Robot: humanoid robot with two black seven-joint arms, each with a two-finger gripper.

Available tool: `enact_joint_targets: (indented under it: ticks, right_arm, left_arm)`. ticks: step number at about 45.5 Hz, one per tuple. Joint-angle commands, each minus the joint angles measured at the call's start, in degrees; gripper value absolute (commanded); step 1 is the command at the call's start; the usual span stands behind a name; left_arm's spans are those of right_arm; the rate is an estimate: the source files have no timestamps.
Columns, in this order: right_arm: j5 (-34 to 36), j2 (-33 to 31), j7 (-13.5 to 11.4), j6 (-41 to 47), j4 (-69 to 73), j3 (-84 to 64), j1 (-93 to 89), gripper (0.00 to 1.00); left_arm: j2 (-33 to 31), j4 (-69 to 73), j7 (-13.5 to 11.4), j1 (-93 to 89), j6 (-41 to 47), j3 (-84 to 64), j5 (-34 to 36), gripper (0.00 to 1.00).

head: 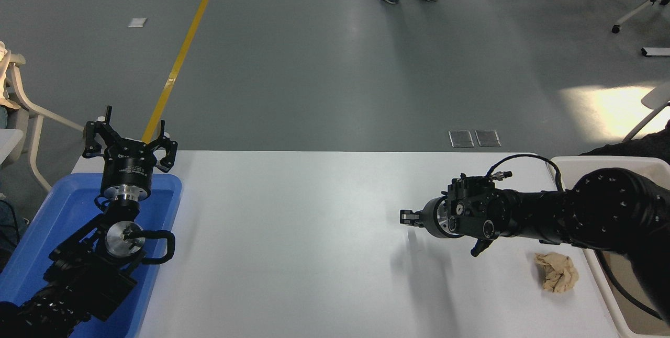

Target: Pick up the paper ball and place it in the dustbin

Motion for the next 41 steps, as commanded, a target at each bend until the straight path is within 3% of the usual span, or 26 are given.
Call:
enact_joint_targets:
  ticks: [1,22,32,41]
  right_arm:
    - [0.11,0.00,-0.01,0.08,0.13,-0.14,0.58,0.00]
    - [0.90,0.00,-0.01,0.25,0.66,-0.31,1.71,0.00]
    - [4.41,0.00,0.08,1.22,13.65,-2.51,13.92,0.00]
    - [4.77,-13.53,0.08,9.30,27.72,-3.57,30.36,0.00]
  left_arm:
    - [-0.17,0.00,-0.19,0.01,0.02,-0.17,0.35,0.99]
    - [-0.09,0.00,-0.01,0.01,0.02,-0.09,0.00,0.99]
    - [0.00,0.00,-0.01,0.01,0.02,-0.09,0.00,0.99]
    - [0.00,0.00,-0.01,0.01,0.02,-0.09,0.00,0.99]
